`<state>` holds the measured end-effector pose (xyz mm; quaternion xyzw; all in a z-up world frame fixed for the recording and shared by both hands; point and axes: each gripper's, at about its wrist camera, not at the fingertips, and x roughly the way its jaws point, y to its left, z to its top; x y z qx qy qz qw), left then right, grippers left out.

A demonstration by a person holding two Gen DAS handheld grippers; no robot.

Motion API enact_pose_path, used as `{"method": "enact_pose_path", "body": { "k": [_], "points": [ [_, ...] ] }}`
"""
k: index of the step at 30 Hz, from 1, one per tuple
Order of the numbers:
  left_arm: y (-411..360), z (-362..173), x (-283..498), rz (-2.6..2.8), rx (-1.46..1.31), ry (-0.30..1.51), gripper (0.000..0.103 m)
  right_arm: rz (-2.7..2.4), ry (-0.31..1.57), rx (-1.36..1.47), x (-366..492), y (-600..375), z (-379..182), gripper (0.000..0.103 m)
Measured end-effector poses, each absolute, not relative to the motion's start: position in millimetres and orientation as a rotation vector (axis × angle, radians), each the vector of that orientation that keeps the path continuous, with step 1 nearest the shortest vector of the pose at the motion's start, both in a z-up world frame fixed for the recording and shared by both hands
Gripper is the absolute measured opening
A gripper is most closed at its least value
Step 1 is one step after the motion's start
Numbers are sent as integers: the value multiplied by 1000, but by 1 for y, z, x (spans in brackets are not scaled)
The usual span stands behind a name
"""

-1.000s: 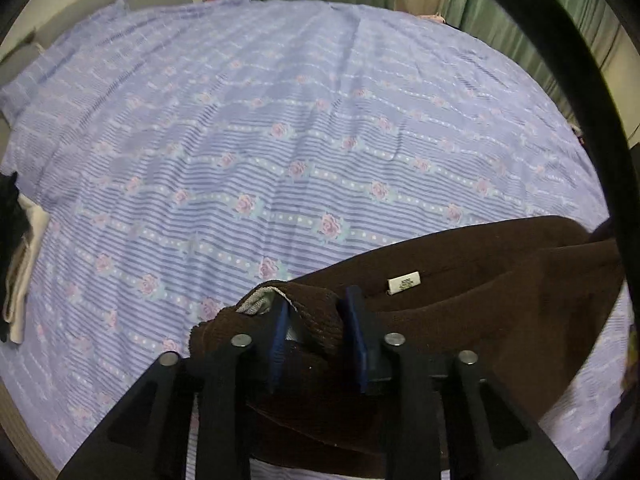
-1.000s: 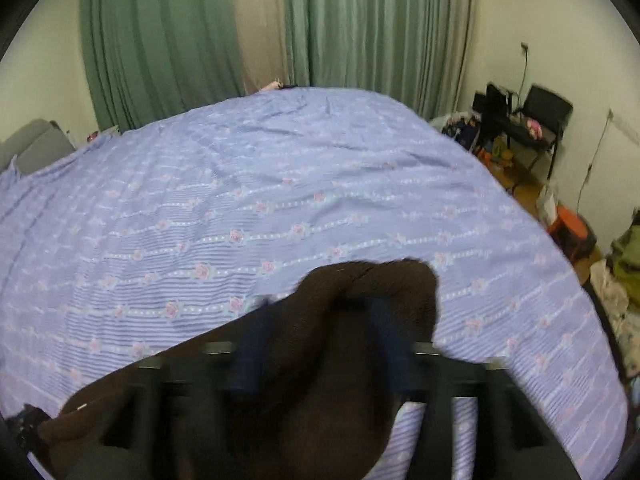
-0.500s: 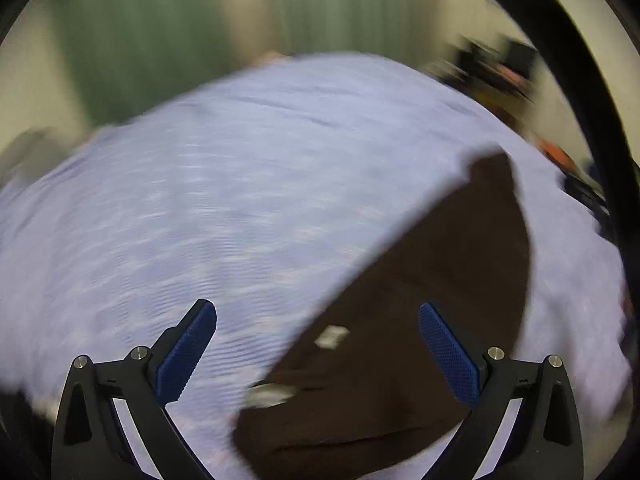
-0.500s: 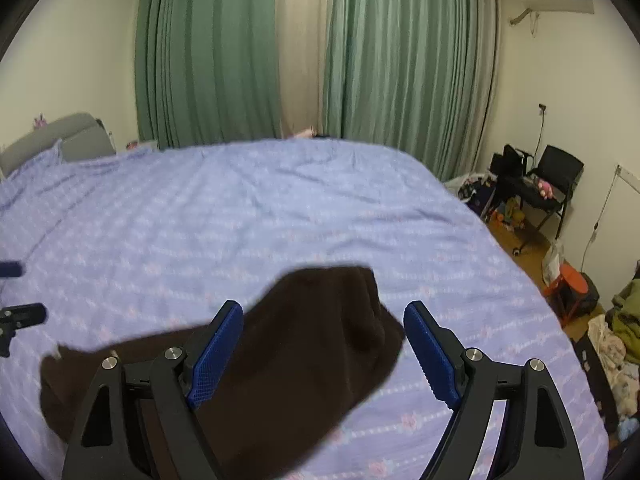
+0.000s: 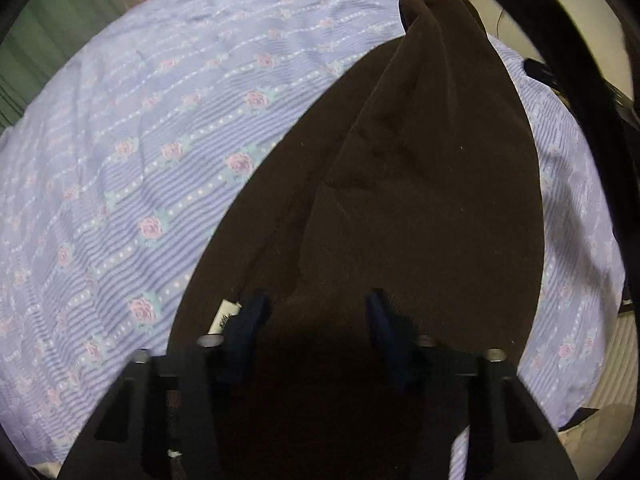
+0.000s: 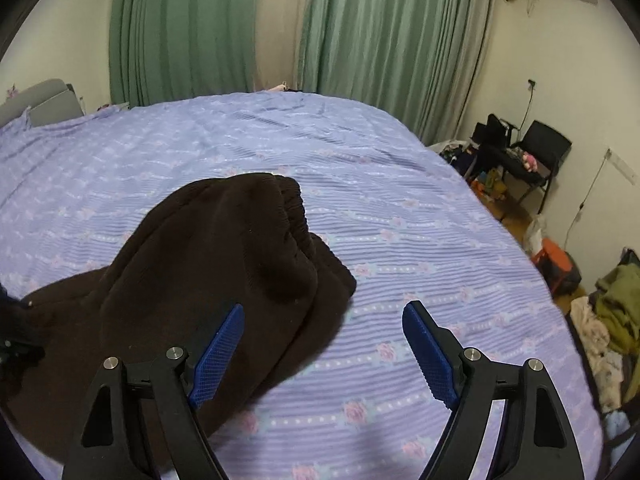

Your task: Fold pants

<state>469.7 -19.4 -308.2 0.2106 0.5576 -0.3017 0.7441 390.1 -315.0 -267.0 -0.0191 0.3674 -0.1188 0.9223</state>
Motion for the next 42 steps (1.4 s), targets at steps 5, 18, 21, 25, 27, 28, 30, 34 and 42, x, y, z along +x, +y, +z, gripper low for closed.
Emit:
{"method": "enact_pose_path", "body": {
  "k": [5, 18, 21, 25, 27, 28, 30, 34, 42],
  "points": [
    [-15, -307, 471, -641, 392, 1173, 24, -241, 744, 98, 421, -336, -282, 74],
    [-1, -264, 511, -487, 272, 982, 20, -342, 814, 55, 450, -322, -268, 12],
    [-8, -290, 538, -430, 276, 1055, 21, -342, 834, -43, 472, -315, -278, 18],
    [-14, -321, 559, -333, 347, 1104, 40, -346, 854, -109, 476, -311, -284, 61],
    [-12, -315, 560, -275, 365, 1071, 54, -361, 769, -97, 455, -314, -265, 78],
    [-9, -304, 559, -235, 375, 1023, 65, -372, 738, -99, 445, -316, -255, 80],
    [-7, -284, 552, -218, 396, 932, 73, -351, 674, -110, 422, -310, -236, 80],
    [-18, -234, 502, -307, 466, 749, 80, -212, 649, -166, 380, -290, -214, 80],
    [-79, -238, 393, -625, 550, 691, 78, 40, 776, -97, 309, -279, -225, 79]
  ]
}}
